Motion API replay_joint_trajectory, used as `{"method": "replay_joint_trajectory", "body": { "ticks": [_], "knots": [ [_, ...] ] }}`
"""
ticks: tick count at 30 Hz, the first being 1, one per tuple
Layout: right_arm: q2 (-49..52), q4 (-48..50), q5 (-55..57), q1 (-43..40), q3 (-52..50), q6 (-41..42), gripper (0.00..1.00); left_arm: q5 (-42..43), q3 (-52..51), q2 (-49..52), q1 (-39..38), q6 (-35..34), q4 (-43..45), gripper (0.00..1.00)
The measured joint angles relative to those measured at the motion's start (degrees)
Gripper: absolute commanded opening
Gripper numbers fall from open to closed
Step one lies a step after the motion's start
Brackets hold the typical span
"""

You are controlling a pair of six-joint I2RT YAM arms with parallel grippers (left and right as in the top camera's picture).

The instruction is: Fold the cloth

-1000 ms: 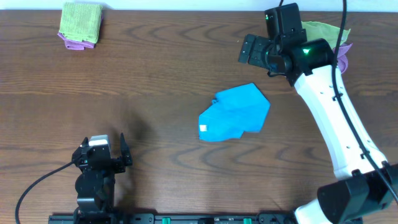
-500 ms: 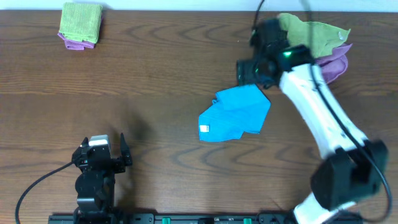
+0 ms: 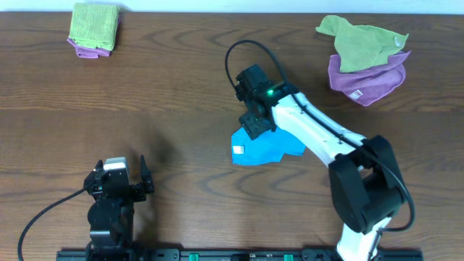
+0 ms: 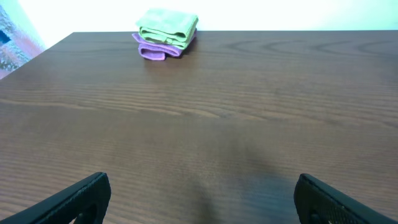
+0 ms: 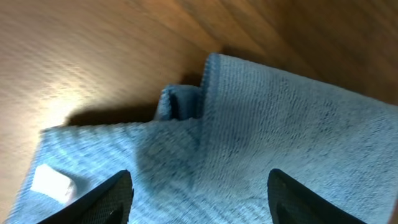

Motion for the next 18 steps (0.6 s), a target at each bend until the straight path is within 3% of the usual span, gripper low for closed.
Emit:
{"method": "replay_joint_trajectory", "body": {
  "ticks": [4, 18],
  "knots": [
    [2.7, -0.2, 4.4, 0.0, 0.0, -0.7, 0.59, 0.0, 0.0, 0.0, 0.0, 0.0, 0.0, 0.95],
    [4.2, -0.4, 9.1, 0.0, 0.0, -0.6, 0.52, 0.0, 0.0, 0.0, 0.0, 0.0, 0.0, 0.95]
  ]
}}
